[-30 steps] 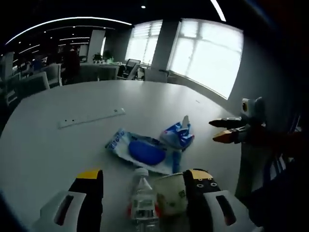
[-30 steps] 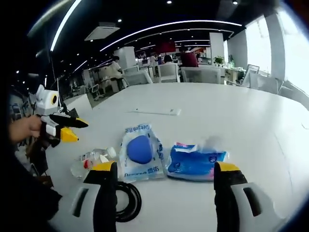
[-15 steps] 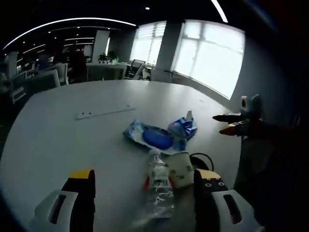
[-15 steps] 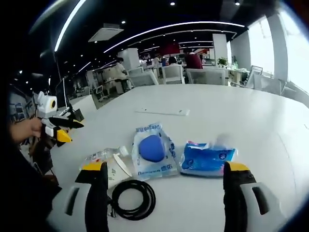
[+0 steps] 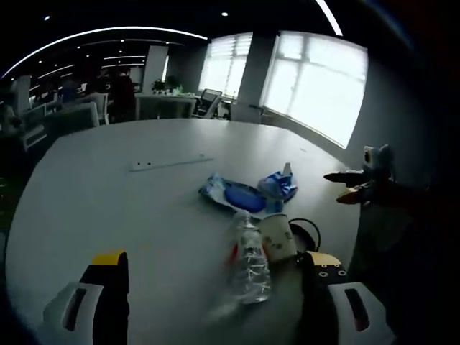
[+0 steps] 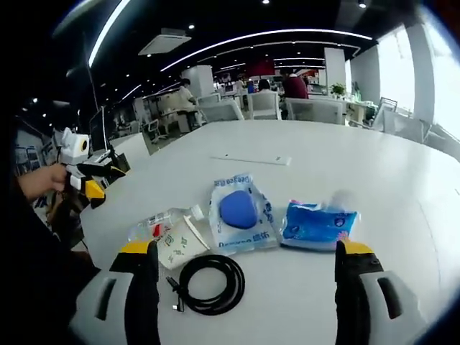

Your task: Arrange the tabletop items into an orderly group along one side of the table until the central work area is clear of visible clutter.

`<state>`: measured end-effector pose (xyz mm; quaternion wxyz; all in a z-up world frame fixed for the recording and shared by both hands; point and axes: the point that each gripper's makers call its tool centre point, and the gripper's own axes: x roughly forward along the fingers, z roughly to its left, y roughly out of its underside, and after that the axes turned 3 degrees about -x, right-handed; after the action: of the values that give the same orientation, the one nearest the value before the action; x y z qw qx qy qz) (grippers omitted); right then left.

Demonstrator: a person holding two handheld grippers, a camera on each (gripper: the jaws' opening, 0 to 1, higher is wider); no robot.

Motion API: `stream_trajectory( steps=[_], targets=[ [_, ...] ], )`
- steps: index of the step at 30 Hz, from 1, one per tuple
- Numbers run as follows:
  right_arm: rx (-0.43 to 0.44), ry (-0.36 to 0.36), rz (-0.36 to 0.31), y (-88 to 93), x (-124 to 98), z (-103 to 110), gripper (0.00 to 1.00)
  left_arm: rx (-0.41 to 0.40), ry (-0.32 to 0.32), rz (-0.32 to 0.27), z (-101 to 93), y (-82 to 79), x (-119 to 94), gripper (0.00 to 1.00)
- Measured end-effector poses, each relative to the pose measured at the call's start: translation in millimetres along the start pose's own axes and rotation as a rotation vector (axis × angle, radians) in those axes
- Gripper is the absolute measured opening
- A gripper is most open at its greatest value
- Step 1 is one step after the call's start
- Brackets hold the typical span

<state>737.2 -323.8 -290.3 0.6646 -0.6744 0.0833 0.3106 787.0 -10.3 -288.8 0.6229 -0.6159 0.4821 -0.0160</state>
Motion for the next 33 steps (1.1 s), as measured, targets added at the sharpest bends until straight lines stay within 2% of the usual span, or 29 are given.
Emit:
stream_trajectory(
  steps=[7,15,17,21,26,33],
  targets=[
    [0.007,0.001,0.007,1.8,-2.7,7.2,1.00,0.027,0.017,0.027,-1.1,5.0,-1.2,1.00],
    [0.022,0.018,-0.001,1.5,-5.0,5.5,1.00,0.065,0.026,0.055,-5.1,-6.4,8.0,1.00],
    [0.025,0.024,-0.002,1.4,-5.6,4.9,1.00,0.073,0.020,0.060,-0.6,-6.8,9.6,1.00],
    [0.030,0.032,-0.004,1.8,-7.6,4.7,1.00,0.109,-0.003,0.096,0.5,-8.8,20.2,0.98],
    [0.032,0.037,0.004,4.2,-8.0,7.3,1.00,0.099,0.012,0.099,-3.8,-13.9,30.0,0.94],
    [0.038,0.059,0.014,9.2,-9.1,4.8,1.00,0.113,0.025,0.135,-13.6,-16.8,53.0,0.87]
  ],
)
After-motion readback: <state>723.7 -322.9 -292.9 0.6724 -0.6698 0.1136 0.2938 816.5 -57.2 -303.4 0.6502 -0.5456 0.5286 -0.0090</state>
